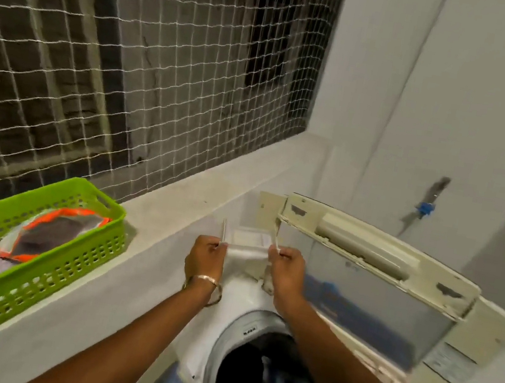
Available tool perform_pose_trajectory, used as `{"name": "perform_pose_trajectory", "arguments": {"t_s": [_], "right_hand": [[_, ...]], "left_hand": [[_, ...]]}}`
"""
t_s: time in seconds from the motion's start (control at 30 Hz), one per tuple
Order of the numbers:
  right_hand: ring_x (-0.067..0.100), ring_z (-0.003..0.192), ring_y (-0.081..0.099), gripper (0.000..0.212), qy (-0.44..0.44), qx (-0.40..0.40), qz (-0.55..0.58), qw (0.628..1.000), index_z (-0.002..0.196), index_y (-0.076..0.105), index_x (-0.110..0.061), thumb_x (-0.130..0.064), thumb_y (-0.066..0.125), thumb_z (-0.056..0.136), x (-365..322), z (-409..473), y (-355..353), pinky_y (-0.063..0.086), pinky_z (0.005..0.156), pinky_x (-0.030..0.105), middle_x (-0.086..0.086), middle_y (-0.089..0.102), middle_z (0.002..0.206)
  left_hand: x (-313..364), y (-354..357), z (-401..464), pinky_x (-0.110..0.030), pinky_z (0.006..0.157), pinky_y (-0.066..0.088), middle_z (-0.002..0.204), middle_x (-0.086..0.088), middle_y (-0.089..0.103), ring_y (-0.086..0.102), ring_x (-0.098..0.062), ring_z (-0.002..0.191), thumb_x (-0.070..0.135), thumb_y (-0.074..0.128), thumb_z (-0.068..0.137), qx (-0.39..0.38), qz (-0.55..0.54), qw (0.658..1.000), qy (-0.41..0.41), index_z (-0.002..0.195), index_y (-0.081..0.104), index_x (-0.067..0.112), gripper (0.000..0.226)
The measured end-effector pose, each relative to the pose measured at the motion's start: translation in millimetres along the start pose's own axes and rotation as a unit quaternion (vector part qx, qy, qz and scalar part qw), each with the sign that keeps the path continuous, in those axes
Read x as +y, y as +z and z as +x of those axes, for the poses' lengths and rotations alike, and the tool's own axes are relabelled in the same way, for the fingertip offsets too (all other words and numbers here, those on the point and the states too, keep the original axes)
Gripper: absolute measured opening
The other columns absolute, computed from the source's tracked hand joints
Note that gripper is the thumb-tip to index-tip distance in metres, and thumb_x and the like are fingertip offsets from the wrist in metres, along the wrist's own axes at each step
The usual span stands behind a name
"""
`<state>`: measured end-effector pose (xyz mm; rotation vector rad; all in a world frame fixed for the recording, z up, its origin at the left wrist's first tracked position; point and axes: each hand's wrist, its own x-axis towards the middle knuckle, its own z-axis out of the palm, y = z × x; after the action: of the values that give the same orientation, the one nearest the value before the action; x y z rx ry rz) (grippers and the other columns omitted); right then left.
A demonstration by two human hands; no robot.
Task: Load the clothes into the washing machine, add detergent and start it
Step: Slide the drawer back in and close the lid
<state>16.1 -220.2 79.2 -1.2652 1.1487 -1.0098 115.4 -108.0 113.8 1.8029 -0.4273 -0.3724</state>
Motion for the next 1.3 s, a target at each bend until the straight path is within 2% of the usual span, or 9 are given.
{"name": "perform_pose_trajectory", "arguments": {"t_s": [0.03,0.17,0.3,0.43,0.53,0.67,0.97,1.17,1.3], "right_hand": [[0.022,0.080,0.060,0.015,0.004,0.022,0.006,1.000,0.092,0.061,-0.009,-0.021,0.069,0.090,8.4,-4.4,-7.3,0.048,0.067,0.027,0.005,0.064,0.083],[0.027,0.081,0.063,0.013,0.036,0.106,0.023,0.993,0.089,0.065,-0.005,-0.015,0.073,0.086,50.0,-20.5,-33.1,0.053,0.071,0.033,0.011,0.067,0.086],[0.026,0.082,0.064,0.011,0.070,0.162,0.035,0.984,0.084,0.064,-0.012,-0.013,0.075,0.083,86.1,-33.8,-53.5,0.054,0.081,0.041,0.012,0.069,0.088],[0.021,0.072,0.061,0.020,0.094,0.179,0.022,0.979,0.085,0.065,0.001,-0.015,0.075,0.080,121.9,-49.5,-76.3,0.051,0.068,0.035,0.010,0.067,0.074],[0.023,0.072,0.062,0.022,0.128,0.208,0.039,0.969,0.090,0.066,0.003,-0.014,0.076,0.080,149.5,-64.1,-89.2,0.051,0.067,0.035,0.016,0.068,0.078],[0.026,0.078,0.067,0.017,0.159,0.238,0.052,0.957,0.093,0.065,0.006,-0.006,0.074,0.083,171.1,-78.4,-100.9,0.056,0.074,0.039,0.021,0.070,0.087],[0.031,0.087,0.069,0.017,0.195,0.270,0.047,0.942,0.091,0.066,-0.004,-0.010,0.077,0.080,209.3,-77.8,-121.2,0.058,0.083,0.045,0.017,0.071,0.089],[0.028,0.080,0.065,0.022,0.215,0.257,0.062,0.940,0.092,0.066,-0.004,-0.013,0.079,0.078,227.9,-67.5,-131.4,0.056,0.082,0.046,0.017,0.068,0.086],[0.027,0.083,0.063,0.025,0.226,0.243,0.093,0.939,0.098,0.065,-0.002,-0.009,0.078,0.078,234.1,-62.3,-137.7,0.054,0.084,0.043,0.013,0.067,0.086]], "left_hand": [[-8.1,5.3,-2.9,-0.035,0.086,0.053,0.102,-0.009,0.070,0.066,-0.030,0.096,0.018,0.064,0.088,-0.020,-0.005,1.000,0.006,0.089,0.062,0.018,0.002],[-43.9,25.3,-6.8,-0.045,0.083,0.056,0.094,-0.010,0.071,0.068,-0.034,0.089,0.015,0.066,0.087,-0.092,0.002,0.996,0.001,0.071,0.054,0.031,0.025],[-65.9,46.5,-10.8,-0.034,0.080,0.053,0.095,-0.012,0.072,0.066,-0.034,0.092,0.021,0.064,0.085,-0.168,0.027,0.985,-0.017,0.079,0.059,0.023,0.008],[-87.0,64.1,-20.6,-0.025,0.075,0.041,0.101,-0.010,0.070,0.063,-0.031,0.096,0.033,0.055,0.080,-0.227,0.061,0.972,-0.013,0.094,0.065,0.009,0.030],[-108.0,74.0,-28.6,-0.026,0.073,0.043,0.097,-0.007,0.068,0.063,-0.027,0.091,0.020,0.061,0.088,-0.264,0.073,0.961,-0.034,0.090,0.060,0.016,0.005],[-134.1,85.5,-33.9,-0.032,0.074,0.052,0.087,-0.003,0.067,0.064,-0.026,0.081,0.020,0.065,0.086,-0.301,0.085,0.949,-0.047,0.078,0.058,0.026,0.012],[-188.4,122.0,-34.1,-0.052,0.086,0.056,0.082,-0.002,0.065,0.066,-0.032,0.092,0.011,0.066,0.084,-0.342,0.077,0.930,-0.113,0.074,0.060,0.027,0.019],[-205.5,138.8,-37.7,-0.047,0.090,0.056,0.102,-0.011,0.068,0.064,-0.023,0.089,0.009,0.065,0.087,-0.357,0.058,0.920,-0.154,0.092,0.061,0.021,0.014],[-214.7,150.4,-36.6,-0.047,0.096,0.053,0.108,-0.006,0.068,0.065,-0.024,0.102,0.012,0.063,0.088,-0.373,0.060,0.914,-0.147,0.108,0.064,0.016,0.021]]}}
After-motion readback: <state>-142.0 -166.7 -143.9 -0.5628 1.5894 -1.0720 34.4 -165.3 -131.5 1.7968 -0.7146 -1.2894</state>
